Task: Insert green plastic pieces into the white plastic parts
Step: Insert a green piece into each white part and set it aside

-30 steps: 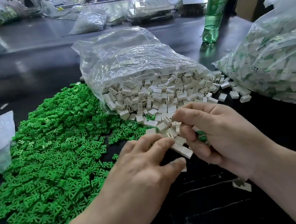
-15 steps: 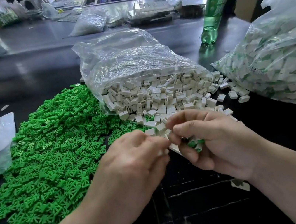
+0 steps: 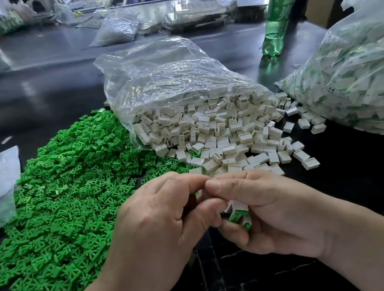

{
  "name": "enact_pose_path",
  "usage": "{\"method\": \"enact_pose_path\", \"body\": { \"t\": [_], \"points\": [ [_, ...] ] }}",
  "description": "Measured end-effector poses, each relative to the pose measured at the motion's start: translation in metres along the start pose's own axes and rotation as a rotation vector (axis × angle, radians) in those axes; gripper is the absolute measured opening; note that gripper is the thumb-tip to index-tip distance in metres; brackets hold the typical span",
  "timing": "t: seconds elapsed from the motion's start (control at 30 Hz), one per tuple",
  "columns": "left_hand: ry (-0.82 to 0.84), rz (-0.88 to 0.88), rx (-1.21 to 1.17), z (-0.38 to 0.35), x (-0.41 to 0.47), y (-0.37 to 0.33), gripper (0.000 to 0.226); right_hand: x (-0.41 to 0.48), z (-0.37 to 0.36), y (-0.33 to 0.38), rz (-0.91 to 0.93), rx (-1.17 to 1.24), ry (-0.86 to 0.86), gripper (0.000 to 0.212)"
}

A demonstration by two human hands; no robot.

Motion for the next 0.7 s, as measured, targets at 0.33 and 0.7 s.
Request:
{"method": "enact_pose_path", "body": {
  "t": [0.33, 0.7],
  "points": [
    [-0.155, 0.161, 0.005, 0.013, 0.001, 0.019, 0.026, 0.002, 0.009, 0.006, 0.138, 0.055, -0.173, 0.017],
    [0.318, 0.225, 0.446, 0.009, -0.006, 0.042, 0.046, 0.004, 0.017, 0.006, 0.179, 0.042, -0.299, 0.018]
  ]
}}
Point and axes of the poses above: each hand's wrist, its own x-axis towards the middle knuckle, its own z-axis out of the back of the hand, y = z × x, the point moved 2 cm from there along x, towards the middle knuckle
